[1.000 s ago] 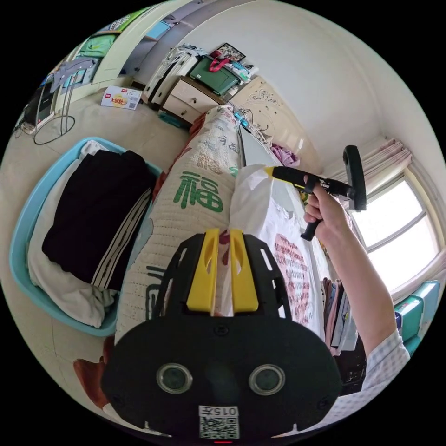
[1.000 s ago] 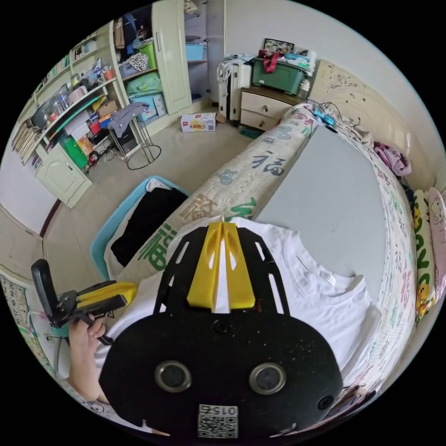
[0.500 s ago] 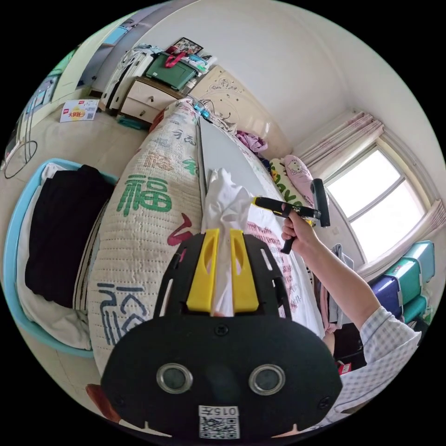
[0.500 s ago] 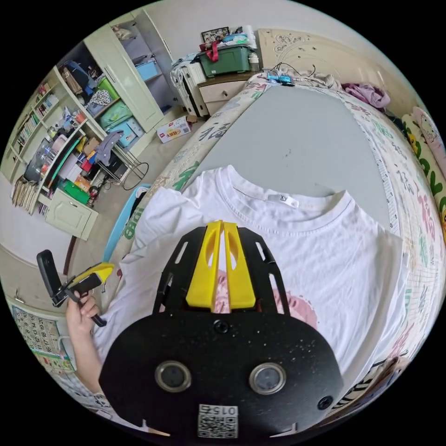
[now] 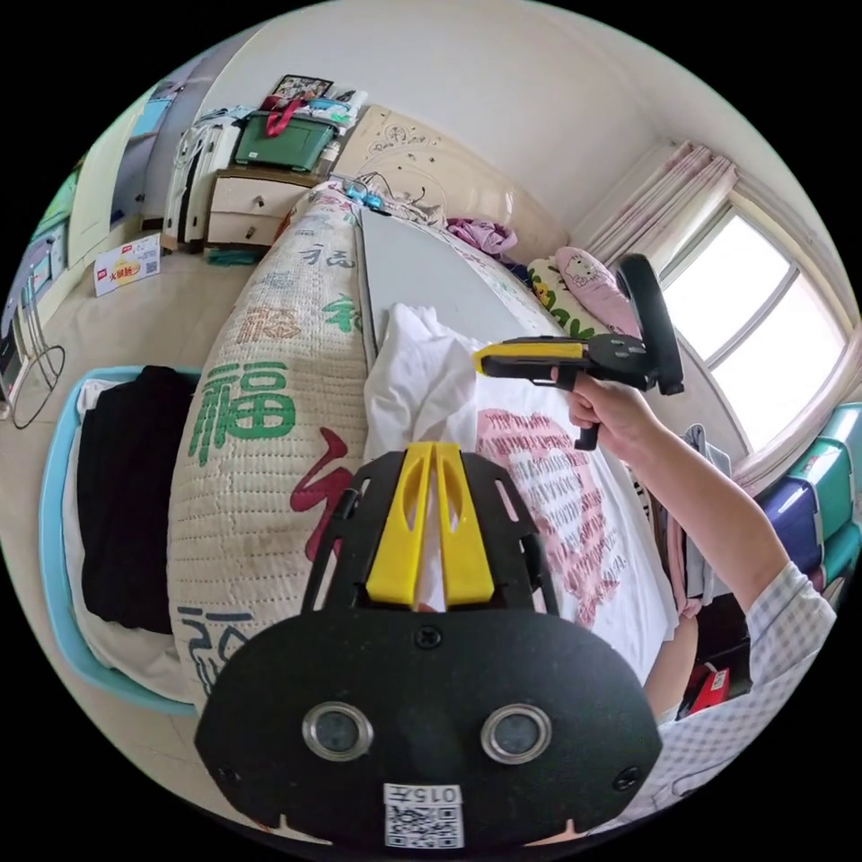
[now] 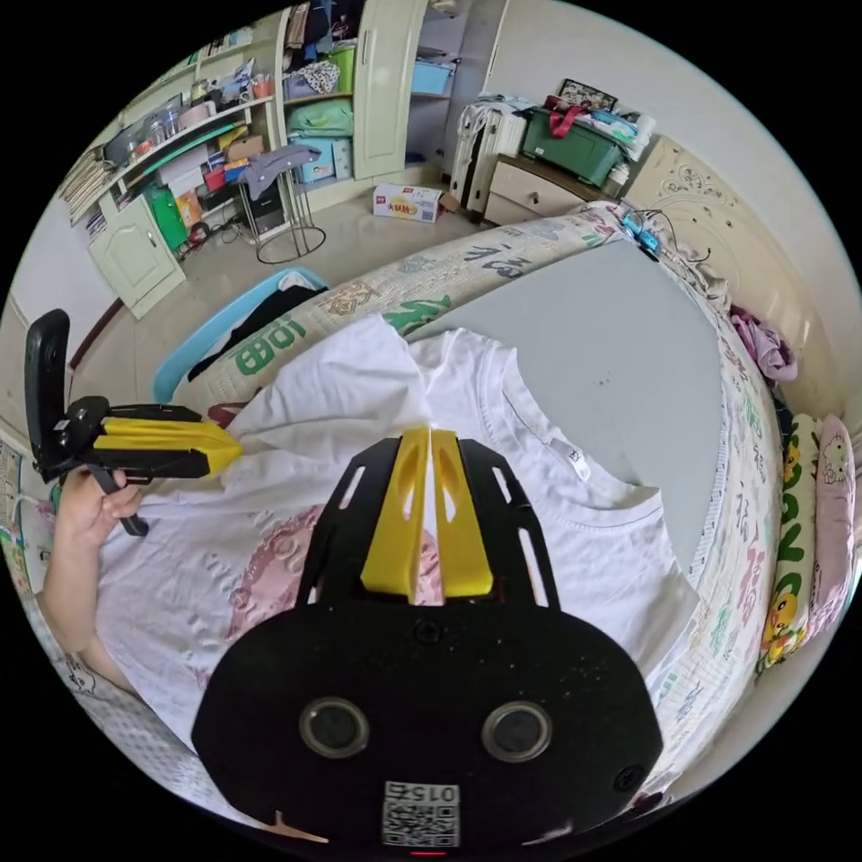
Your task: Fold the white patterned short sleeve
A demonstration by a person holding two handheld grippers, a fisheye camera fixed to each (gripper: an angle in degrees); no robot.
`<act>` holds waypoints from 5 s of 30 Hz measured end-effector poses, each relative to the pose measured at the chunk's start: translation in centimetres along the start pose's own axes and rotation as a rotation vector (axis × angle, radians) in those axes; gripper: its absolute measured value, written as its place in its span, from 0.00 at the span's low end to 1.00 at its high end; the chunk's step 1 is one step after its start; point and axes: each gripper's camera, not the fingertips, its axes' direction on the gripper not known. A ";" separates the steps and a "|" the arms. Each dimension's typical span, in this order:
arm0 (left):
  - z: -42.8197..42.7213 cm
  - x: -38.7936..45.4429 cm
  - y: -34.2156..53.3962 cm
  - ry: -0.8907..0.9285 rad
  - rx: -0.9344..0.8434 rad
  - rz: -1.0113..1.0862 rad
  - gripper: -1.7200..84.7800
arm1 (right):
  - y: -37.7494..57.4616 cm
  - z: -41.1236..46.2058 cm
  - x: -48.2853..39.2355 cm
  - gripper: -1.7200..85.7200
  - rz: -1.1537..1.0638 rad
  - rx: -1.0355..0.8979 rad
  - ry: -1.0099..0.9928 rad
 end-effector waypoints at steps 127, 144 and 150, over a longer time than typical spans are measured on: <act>-11.9 18.0 33.2 -0.425 -0.409 -0.128 0.02 | 75.0 41.0 23.5 0.03 0.559 -0.059 0.077; -18.0 17.6 40.1 -0.497 -0.175 -0.160 0.07 | 89.3 13.3 15.1 0.13 0.363 0.131 -0.091; -23.2 22.7 42.0 -0.469 0.016 -0.063 0.06 | 78.1 -11.7 5.1 0.13 0.170 0.485 0.013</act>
